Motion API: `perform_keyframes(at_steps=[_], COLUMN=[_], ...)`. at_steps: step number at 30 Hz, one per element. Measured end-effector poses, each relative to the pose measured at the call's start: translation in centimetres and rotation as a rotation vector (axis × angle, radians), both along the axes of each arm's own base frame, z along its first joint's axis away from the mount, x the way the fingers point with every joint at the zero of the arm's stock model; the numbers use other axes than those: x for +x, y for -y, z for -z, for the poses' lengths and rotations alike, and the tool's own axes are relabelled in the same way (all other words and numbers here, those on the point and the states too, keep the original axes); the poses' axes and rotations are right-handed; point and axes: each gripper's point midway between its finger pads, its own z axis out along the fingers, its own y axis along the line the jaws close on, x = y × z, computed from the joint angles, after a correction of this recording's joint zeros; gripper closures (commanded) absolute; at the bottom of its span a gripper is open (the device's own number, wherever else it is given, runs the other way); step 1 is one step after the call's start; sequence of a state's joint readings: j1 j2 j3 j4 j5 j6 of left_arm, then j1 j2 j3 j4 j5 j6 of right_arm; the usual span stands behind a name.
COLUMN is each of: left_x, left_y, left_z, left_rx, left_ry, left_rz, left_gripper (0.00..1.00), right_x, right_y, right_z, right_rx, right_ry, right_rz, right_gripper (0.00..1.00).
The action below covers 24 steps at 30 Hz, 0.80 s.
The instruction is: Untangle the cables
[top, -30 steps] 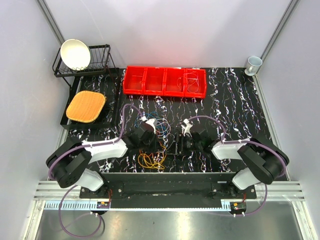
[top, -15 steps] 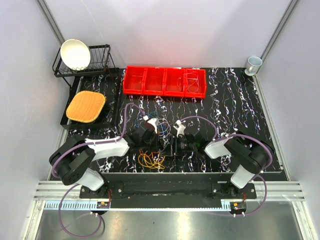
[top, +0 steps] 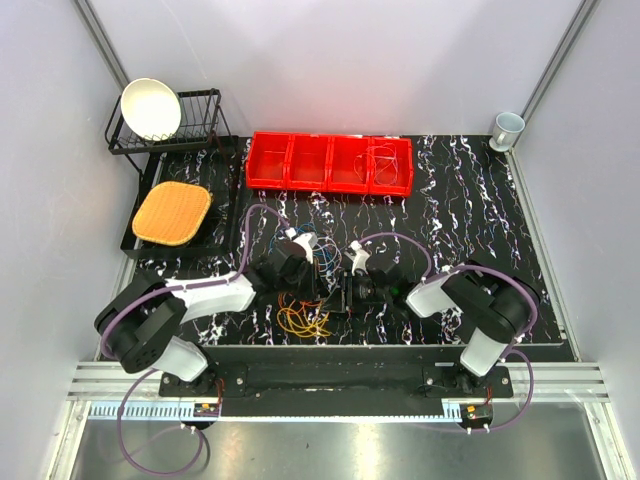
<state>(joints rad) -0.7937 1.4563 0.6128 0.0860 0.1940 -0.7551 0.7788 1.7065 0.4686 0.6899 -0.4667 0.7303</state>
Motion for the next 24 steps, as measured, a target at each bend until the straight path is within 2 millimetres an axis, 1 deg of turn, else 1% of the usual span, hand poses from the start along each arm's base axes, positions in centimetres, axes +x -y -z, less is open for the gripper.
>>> perform_keyframes(at_steps=[1,2,4,5,6,7,8,9,11,12,15,17,20,24], left_x=[0.0,0.0,0.0,0.0,0.0,0.0,0.0,0.0,-0.1,-0.2,-0.6,-0.7,-0.8,-1.0], left_y=[0.0,0.0,0.0,0.0,0.0,0.0,0.0,0.0,-0.2,-0.4,-1.5,-2.5,-4.1,-6.8], left_z=[-0.1,-0.1,-0.1,-0.1,-0.1,-0.1,-0.1,-0.2,-0.1,-0.2,-0.6,-1.5,-4.0,-8.6], left_rx=[-0.002,-0.003,-0.005,-0.006,-0.007,-0.007,-0.008,-0.007,0.001,0.008,0.045,0.074,0.098,0.108], left_ry=[0.0,0.001,0.002,0.002,0.003,0.003,0.003,0.003,0.001,0.001,0.0,0.012,0.063,0.163], left_rz=[0.001,0.002,0.003,0.004,0.004,0.004,0.005,0.004,0.005,0.005,-0.008,-0.03,-0.067,-0.126], left_gripper=[1.0,1.0,1.0,1.0,1.0,1.0,0.92,0.84,0.66,0.49,0.27,0.2,0.14,0.12], right_x=[0.0,0.0,0.1,0.1,0.2,0.2,0.2,0.2,0.2,0.1,0.0,-0.3,-0.5,-0.3], right_y=[0.0,0.0,0.0,0.0,0.1,0.1,0.2,0.2,0.3,0.3,0.7,1.2,1.9,2.6], right_z=[0.1,0.1,0.3,0.4,0.5,0.6,0.7,0.8,0.9,0.9,0.8,0.4,-1.6,-6.6], right_rx=[-0.002,-0.002,-0.007,-0.011,-0.013,-0.017,-0.023,-0.027,-0.033,-0.036,-0.063,-0.086,-0.092,-0.066], right_ry=[0.001,0.001,0.001,0.0,0.0,0.001,0.002,0.001,-0.001,-0.004,-0.02,-0.029,-0.01,0.076], right_rz=[0.002,0.002,0.005,0.008,0.009,0.011,0.013,0.015,0.018,0.019,0.028,0.038,0.05,0.072], right_gripper=[0.66,0.71,0.77,0.81,0.88,0.93,0.98,1.0,1.0,1.0,1.0,1.0,1.0,1.0])
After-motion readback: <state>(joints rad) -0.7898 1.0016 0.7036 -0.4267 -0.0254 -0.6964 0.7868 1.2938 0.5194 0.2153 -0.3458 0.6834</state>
